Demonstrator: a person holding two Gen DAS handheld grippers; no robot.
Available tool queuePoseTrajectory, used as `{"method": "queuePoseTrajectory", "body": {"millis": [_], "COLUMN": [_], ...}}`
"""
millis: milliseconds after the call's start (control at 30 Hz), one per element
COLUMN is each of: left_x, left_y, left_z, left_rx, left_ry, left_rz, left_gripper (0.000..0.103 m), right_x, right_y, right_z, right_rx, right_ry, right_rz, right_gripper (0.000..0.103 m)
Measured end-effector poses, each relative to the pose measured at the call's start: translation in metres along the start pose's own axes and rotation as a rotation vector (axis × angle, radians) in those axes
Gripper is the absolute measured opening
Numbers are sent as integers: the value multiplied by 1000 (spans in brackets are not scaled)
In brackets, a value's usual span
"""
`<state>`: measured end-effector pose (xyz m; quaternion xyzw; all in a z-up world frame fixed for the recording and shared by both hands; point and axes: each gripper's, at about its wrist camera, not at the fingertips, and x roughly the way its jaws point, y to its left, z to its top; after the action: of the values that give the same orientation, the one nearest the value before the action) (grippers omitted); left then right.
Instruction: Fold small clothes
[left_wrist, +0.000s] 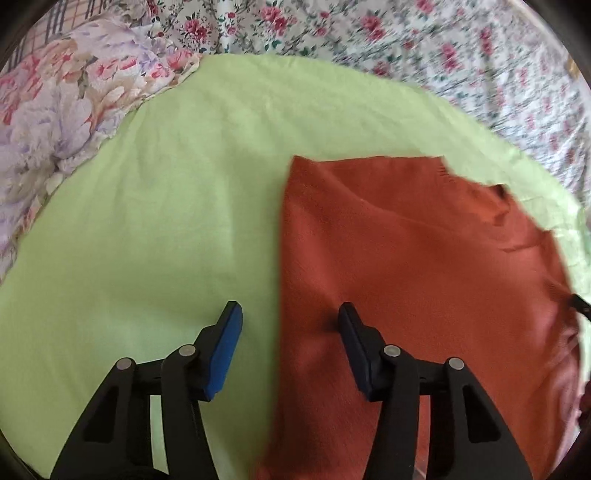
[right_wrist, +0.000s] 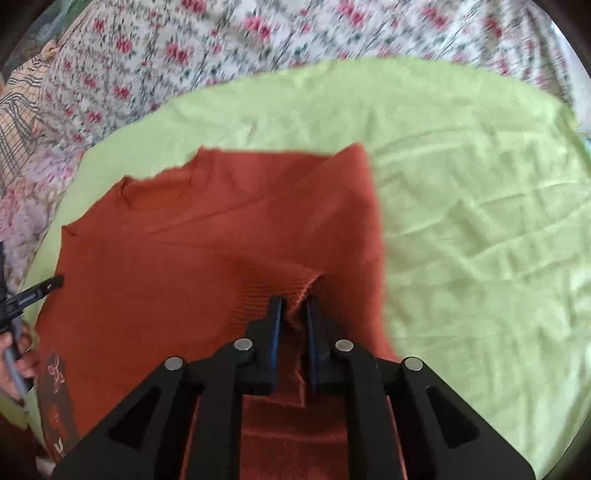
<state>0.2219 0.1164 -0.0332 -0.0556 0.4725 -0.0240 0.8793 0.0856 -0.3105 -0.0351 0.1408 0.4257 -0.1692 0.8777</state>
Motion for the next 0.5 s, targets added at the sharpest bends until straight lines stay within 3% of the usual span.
{"method": "queuePoseTrajectory", "body": {"millis": [33,100,167,200,233,367,500], "left_x": [-10,-17,-16,-15,-16,-51,-86], "left_y": [-2,-12,-17,-16,-16,-5,0], "left_z": [-9,-22,-40,-47,-51,-82,-121], "left_rx": [-6,21,66,72,68,43,48], "left_ry": [-9,-10,8,23,32,13,4], "left_rz": [-40,-32,29,44,45,-67,-155], "left_gripper": [54,56,56,56,56,60,67], "right_x": [-6,-8,4,11,11,-37,-96], "right_y": [4,13,12,5,-2,-22,-32], "right_z": [-2,-10,-18,-23,-26,-37,-64], "right_rx": [-9,-34,-46,-44,-18,76,124], "right_ry": [-17,0,64,88,83,5,-79], "right_rz": [50,164,118,52,62,102,244], "right_gripper": [17,25,33,32,30,32,42]}}
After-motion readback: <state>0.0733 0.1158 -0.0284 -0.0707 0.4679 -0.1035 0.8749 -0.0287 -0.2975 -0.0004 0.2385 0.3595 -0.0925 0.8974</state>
